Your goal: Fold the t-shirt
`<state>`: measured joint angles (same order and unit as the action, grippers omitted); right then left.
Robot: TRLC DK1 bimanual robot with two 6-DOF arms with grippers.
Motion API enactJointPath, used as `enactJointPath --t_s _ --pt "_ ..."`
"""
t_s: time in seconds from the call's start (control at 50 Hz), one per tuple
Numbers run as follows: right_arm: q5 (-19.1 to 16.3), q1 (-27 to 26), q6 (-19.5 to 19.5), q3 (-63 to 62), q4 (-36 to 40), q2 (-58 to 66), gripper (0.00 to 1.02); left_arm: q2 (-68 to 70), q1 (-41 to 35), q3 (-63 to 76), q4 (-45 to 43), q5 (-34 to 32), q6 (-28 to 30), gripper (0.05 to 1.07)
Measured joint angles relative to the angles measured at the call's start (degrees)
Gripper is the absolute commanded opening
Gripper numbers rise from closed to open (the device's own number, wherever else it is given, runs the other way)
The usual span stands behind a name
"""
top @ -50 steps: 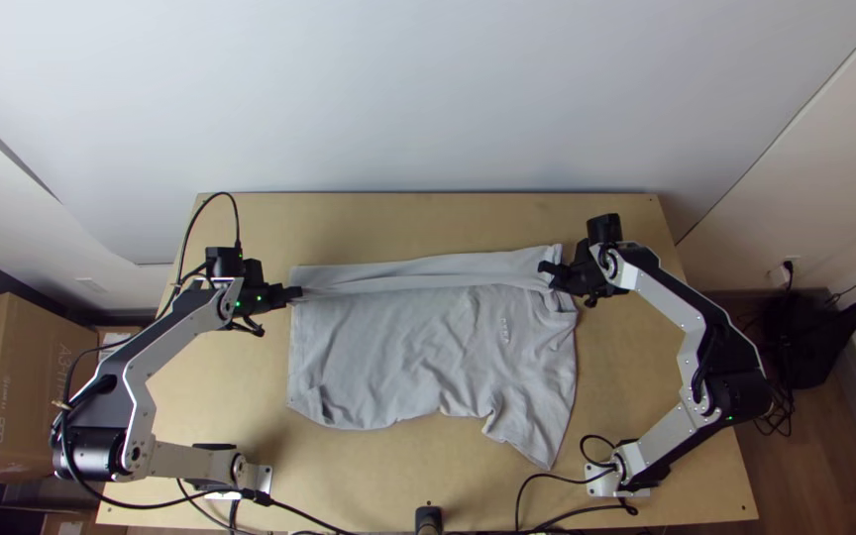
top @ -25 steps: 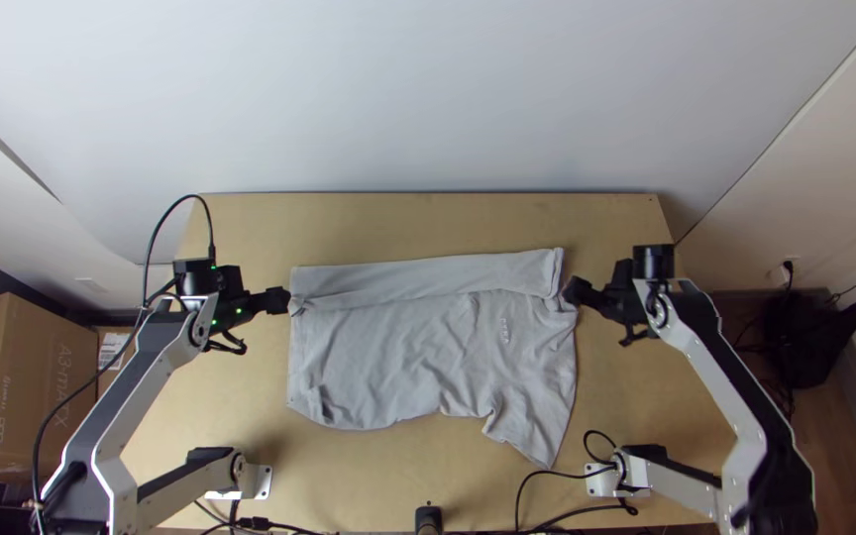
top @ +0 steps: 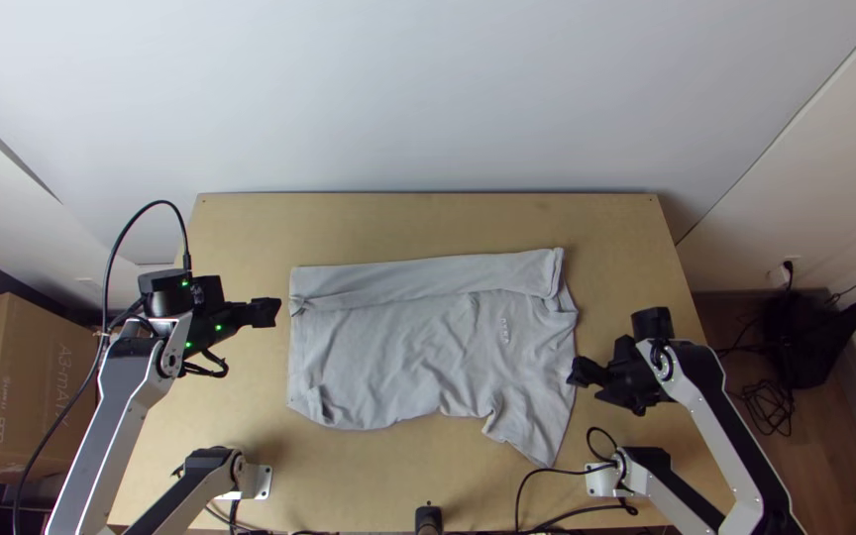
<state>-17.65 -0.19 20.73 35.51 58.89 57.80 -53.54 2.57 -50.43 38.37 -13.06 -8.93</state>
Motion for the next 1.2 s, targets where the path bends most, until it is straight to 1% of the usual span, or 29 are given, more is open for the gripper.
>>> enactJointPath --t_s 0.06,0.1,0.26,0.54,0.56,0.64,0.68,0.74,0.78,0.84,0.86,0.92,0.98,1.0,1.02,1.04,1.2 --pt "0.0 0.1 0.0 -1.7 0.1 0.0 0.59 0.3 0.0 -0.3 0.9 0.0 0.0 1.03" --pt "0.0 0.6 0.0 -2.6 0.1 0.0 0.55 0.3 0.0 -0.5 1.3 0.0 0.0 1.03" --pt "0.0 2.9 0.0 -4.0 0.1 1.0 0.54 1.0 -0.3 -0.8 1.9 0.0 0.2 1.03" --pt "-0.2 7.6 -0.1 -3.8 0.1 7.8 0.54 2.0 -0.9 -1.2 4.5 0.0 0.7 1.03" --pt "-0.2 8.0 -0.2 -3.6 0.2 8.5 0.52 2.1 -1.2 -1.4 5.3 0.0 1.1 1.03" --pt "-0.2 10.1 -0.2 -2.9 0.3 9.9 0.28 2.7 -5.3 -2.2 10.3 0.0 3.2 1.03" --pt "-0.2 11.2 -0.2 -2.7 0.2 10.6 0.24 3.5 -8.6 -2.3 12.9 0.0 4.3 1.03" --pt "-0.2 12.5 -0.2 -2.7 0.0 11.2 0.23 5.2 -14.3 -2.2 16.2 -0.3 6.3 1.03" --pt "-0.2 12.9 -0.2 -2.5 0.0 11.6 0.20 6.3 -17.5 -2.0 17.4 -0.5 7.4 1.03" --pt "-0.4 13.2 -0.6 -2.2 0.0 12.5 0.10 7.6 -20.3 -1.4 19.2 -0.9 9.3 1.03" --pt "-0.4 13.2 -0.7 -2.1 0.0 12.8 0.09 7.8 -21.0 -0.9 20.1 -0.9 10.1 1.03" --pt "-0.4 13.3 -1.3 -2.1 -0.1 13.1 0.08 7.7 -22.4 0.7 22.0 -0.8 11.8 1.03" --pt "-0.4 13.3 -1.5 -2.1 -0.3 13.1 0.08 6.7 -23.6 2.8 23.6 0.9 13.8 1.03" --pt "-0.4 13.3 -1.6 -2.1 -0.5 13.1 0.07 6.1 -24.0 3.5 24.0 1.6 14.2 1.03" --pt "-0.5 13.3 -1.7 -2.1 -0.6 13.1 0.03 5.7 -24.4 3.9 24.4 2.2 14.6 1.02" --pt "-0.6 13.3 -1.7 -2.1 -0.8 13.1 0.02 4.9 -24.8 4.3 24.9 2.8 15.1 1.02" --pt "-0.9 13.5 -1.9 -2.0 -1.2 13.1 0.02 0.1 -26.0 5.1 25.4 6.9 18.7 1.02"
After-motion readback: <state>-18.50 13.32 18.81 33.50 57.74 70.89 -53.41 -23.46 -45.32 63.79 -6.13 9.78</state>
